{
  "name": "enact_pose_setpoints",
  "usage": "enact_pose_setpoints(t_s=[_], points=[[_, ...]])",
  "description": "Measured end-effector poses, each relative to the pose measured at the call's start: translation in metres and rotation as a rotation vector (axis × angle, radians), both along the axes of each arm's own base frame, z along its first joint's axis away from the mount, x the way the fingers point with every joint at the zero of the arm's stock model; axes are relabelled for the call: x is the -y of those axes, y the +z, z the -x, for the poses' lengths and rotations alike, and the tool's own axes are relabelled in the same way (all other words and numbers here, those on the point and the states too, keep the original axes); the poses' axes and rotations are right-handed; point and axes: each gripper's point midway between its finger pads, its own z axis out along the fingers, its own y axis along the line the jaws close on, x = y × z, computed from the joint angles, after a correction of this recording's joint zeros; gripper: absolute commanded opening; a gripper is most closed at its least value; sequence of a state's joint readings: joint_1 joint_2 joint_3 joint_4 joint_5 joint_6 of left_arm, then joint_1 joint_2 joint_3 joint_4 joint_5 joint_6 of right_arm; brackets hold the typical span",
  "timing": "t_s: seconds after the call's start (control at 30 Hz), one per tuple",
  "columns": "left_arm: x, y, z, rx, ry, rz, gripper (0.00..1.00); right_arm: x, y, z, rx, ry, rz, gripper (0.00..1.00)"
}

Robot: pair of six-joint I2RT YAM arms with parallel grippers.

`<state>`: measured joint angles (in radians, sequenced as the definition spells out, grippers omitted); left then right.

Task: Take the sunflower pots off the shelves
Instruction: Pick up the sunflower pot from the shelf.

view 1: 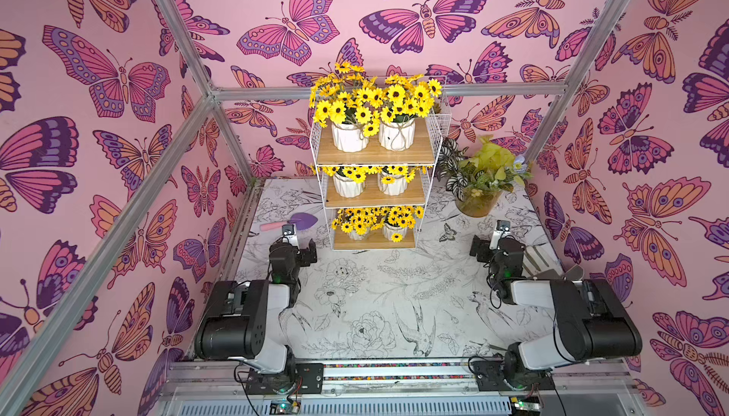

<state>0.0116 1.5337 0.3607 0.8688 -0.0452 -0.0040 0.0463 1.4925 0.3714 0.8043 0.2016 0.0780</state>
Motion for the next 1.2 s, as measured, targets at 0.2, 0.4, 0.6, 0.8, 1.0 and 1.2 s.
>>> enact_pose_setpoints(t_s=[0.2, 0.4, 0.6, 0.8, 1.0, 1.2], points=[[0.0, 0.001, 0.0, 0.005, 0.0, 0.0, 0.99, 0.0, 0.0, 0.0, 0.001, 0.0, 0.0, 0.99], [0.0, 0.002, -0.001, 0.007, 0.0, 0.0, 0.99, 0.0, 0.0, 0.0, 0.001, 0.0, 0.0, 0.99], [0.0, 0.002, -0.001, 0.007, 0.0, 0.0, 0.99, 0.0, 0.0, 0.0, 0.001, -0.001, 0.0, 0.99], [0.0, 0.002, -0.001, 0.01, 0.002, -0.001, 0.99, 0.001, 0.001, 0.0, 0.003, -0.003, 0.002, 0.99], [-0.012, 0.035, 0.007, 0.028, 0.071, -0.015, 0.99, 0.003, 0.02, 0.0, 0.008, -0.041, 0.047, 0.99], [-0.029, 0.116, 0.022, 0.162, 0.192, 0.029, 1.0, -0.032, 0.09, 0.011, 0.162, 0.023, 0.069, 0.99]])
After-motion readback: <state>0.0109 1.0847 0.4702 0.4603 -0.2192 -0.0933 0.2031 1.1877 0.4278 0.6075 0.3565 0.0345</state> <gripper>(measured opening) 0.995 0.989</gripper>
